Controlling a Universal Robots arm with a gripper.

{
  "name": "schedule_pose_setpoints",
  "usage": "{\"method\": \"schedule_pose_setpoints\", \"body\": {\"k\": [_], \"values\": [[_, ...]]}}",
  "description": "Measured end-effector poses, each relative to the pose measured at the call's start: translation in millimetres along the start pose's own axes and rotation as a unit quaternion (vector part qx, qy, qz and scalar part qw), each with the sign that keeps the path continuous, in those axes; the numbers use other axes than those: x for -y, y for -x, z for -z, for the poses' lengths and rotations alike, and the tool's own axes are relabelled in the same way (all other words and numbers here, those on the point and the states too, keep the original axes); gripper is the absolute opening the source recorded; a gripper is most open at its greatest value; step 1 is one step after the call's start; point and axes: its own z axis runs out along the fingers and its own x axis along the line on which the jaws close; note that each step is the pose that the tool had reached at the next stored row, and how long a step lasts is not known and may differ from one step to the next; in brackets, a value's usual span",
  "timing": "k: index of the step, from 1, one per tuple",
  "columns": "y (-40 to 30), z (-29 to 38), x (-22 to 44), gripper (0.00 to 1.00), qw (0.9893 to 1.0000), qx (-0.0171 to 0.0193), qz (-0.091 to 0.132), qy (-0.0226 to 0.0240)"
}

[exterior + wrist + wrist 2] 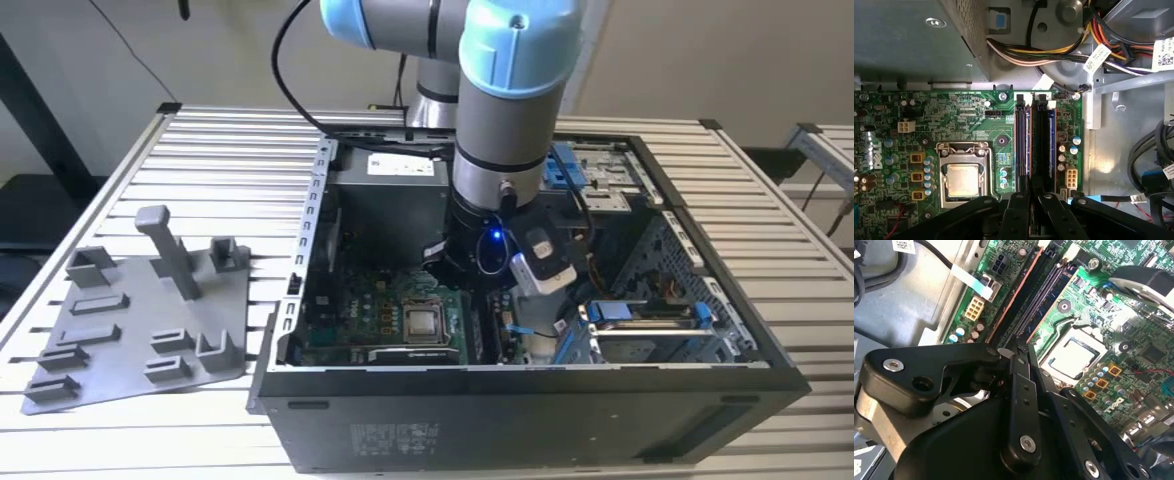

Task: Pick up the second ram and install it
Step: 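Insert the second ram into the second slot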

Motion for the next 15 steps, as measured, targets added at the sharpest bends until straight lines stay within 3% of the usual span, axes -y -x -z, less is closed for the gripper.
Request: {"method": "schedule_pose_setpoints", "body": {"k": [15], "values": [[0.6,1.2,0.3,0.14,1.0,-0.0002,-0.001,0.0006]]}}
